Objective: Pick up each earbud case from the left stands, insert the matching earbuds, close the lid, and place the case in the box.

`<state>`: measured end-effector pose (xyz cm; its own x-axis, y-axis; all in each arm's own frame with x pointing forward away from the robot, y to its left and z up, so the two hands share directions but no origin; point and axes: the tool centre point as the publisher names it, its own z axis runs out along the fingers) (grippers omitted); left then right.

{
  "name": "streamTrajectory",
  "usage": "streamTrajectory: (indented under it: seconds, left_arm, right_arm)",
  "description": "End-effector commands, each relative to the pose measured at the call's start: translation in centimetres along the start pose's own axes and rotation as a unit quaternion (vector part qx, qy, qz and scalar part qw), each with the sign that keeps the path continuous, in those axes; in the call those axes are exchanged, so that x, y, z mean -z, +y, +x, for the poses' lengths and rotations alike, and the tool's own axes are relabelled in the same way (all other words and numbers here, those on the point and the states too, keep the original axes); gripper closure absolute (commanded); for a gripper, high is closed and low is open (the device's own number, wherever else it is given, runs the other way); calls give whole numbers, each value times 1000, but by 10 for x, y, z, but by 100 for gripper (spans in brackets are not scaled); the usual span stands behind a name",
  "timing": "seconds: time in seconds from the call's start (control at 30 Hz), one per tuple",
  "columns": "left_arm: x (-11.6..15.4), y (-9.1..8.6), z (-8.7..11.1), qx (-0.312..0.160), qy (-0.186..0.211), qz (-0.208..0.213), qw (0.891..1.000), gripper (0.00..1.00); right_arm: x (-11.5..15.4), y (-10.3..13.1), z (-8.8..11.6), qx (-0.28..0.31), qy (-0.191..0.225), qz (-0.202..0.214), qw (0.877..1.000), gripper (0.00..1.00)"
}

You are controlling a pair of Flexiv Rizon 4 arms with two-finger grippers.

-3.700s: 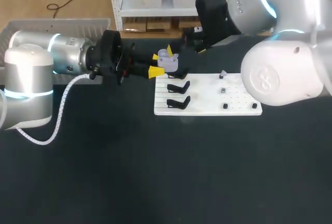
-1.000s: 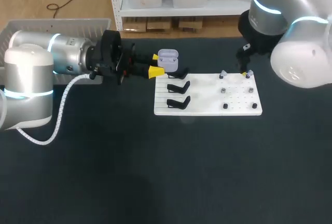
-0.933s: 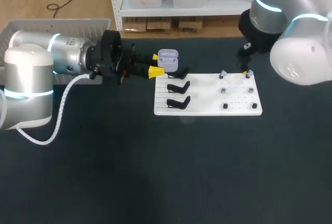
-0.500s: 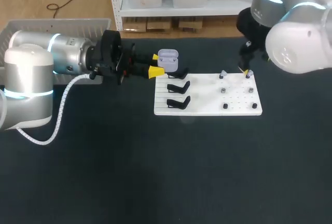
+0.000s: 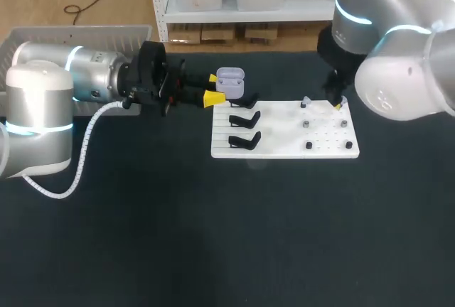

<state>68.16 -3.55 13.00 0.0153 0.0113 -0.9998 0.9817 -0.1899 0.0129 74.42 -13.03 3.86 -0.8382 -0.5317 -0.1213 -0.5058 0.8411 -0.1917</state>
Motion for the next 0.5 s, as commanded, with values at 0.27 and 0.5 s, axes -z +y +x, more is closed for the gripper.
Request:
streamTrajectory:
  seconds: [0.27, 0.5]
  left_arm:
    - [0, -2, 0, -1, 0, -3, 1000, 100]
    - [0, -2, 0, -1, 0, -3, 1000, 100]
  right_arm:
    - [-13, -6, -7, 0, 5, 5, 1000, 55]
    - [-18, -9, -9, 3, 6, 8, 1000, 62]
